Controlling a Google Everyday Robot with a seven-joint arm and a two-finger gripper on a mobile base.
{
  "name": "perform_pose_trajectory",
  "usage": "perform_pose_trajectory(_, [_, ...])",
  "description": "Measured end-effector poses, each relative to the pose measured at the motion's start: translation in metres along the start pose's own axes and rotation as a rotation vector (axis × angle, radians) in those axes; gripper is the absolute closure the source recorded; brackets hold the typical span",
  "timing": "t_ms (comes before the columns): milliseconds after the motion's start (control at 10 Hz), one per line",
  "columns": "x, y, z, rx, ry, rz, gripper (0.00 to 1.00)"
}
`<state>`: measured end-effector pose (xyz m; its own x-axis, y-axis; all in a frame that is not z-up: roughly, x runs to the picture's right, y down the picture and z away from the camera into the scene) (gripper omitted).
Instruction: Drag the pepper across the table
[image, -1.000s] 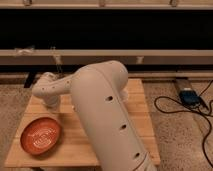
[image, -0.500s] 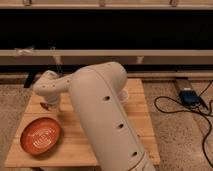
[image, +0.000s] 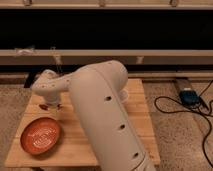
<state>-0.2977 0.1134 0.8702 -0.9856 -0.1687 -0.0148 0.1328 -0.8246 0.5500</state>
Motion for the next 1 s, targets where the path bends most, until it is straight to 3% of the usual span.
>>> perform_pose_trajectory(800, [0.005, 0.030, 0.014, -0.017, -0.014, -0.004, 0.36])
perform_pose_trajectory(1000, [-0.001, 0.035, 0.018, -0.015, -0.021, 0.001, 0.55])
